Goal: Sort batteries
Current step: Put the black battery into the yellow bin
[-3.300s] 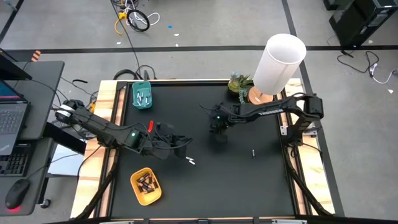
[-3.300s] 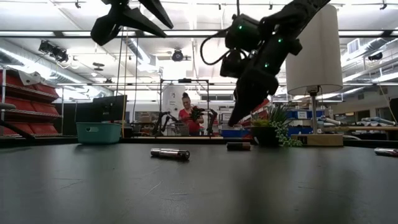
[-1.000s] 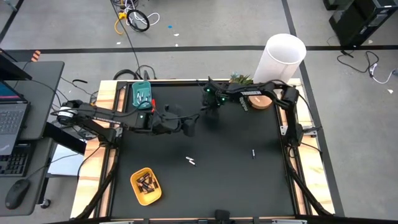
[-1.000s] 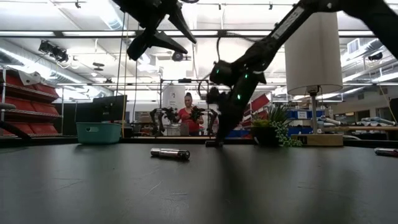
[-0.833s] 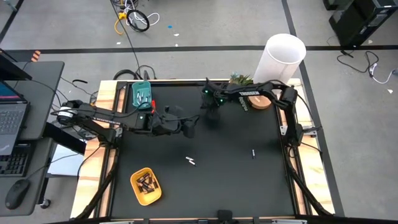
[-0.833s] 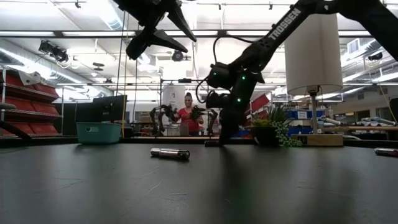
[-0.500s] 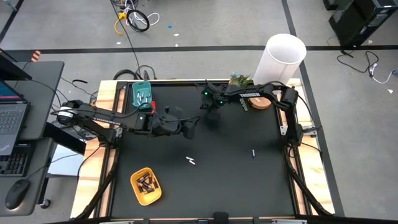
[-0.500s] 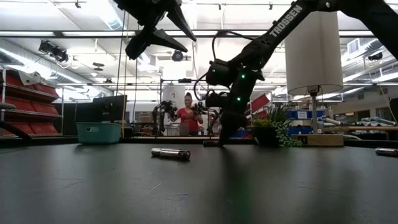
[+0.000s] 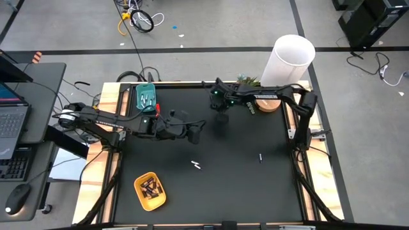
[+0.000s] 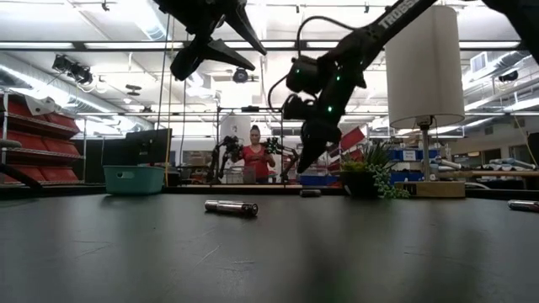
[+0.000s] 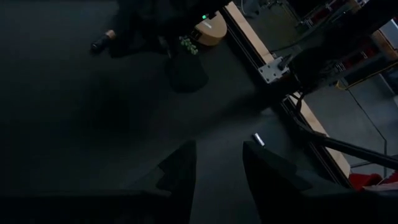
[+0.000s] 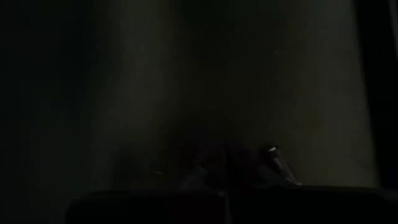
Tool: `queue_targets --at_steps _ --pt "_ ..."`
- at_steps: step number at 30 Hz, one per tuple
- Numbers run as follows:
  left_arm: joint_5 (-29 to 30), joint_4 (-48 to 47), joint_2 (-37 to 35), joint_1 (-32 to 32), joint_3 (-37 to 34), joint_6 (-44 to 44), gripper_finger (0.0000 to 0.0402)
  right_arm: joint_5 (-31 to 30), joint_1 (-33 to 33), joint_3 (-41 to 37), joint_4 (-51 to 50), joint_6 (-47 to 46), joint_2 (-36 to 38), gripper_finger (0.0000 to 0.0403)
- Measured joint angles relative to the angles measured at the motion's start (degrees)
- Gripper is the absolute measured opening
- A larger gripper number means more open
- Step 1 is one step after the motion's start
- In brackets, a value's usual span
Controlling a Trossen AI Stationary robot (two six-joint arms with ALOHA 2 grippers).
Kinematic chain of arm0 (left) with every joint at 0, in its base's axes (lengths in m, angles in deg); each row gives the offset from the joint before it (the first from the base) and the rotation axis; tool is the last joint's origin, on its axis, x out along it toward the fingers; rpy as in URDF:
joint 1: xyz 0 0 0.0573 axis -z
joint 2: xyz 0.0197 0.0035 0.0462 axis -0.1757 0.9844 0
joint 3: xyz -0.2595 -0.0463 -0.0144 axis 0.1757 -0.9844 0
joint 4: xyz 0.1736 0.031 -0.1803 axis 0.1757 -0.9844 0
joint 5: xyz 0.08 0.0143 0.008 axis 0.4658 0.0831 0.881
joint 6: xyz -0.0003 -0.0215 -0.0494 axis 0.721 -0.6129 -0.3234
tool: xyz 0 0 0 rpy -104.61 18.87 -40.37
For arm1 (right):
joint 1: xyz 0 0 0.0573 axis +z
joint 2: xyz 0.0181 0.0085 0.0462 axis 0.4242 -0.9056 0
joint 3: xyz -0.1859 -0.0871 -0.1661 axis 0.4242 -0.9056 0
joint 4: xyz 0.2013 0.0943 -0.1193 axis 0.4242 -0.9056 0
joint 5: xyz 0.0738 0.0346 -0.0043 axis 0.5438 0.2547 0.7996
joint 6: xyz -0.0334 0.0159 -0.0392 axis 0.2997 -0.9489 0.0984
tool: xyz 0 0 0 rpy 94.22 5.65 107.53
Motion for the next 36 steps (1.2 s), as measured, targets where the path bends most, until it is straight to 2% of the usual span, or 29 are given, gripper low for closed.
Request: queue_targets --at_steps 5,10,17,20,24,29,32,36 --pt "0.0 0.59 0.0 0.0 0.0 0.31 0.0147 0.67 -1.61 0.02 -0.73 -5.6 2.75 0.0005" --pt "-0.06 1.12 0.0 0.0 0.0 0.31 0.0147 5.47 -7.36 0.09 -1.1 -8.47 3.2 0.0051" --pt "0.46 2.3 0.0 0.0 0.0 0.44 0.0147 5.07 -10.25 0.11 -0.02 2.37 3.17 0.016" --pt "0.66 2.29 0.0 -0.01 0.0 0.57 0.0147 5.25 -10.92 0.24 2.27 6.07 1.64 0.0185" --pt "0.72 2.21 0.0 -0.02 0.0 0.57 0.0147 4.73 -11.34 0.22 1.64 8.76 -2.38 0.0189" --pt "0.72 2.17 0.0 -0.02 0.0 0.44 0.0147 -1.33 -10.74 0.2 4.5 12.16 -4.53 0.0178" --pt "0.75 2.14 0.0 -0.02 0.0 0.42 0.0147 -1.18 -10.94 1.18 6.25 11.95 -4.3 0.0175" --pt "0.89 2.1 0.0 -0.1 0.0 0.42 0.0147 2.41 -11.85 4.24 5.66 10.69 -5.19 0.0172"
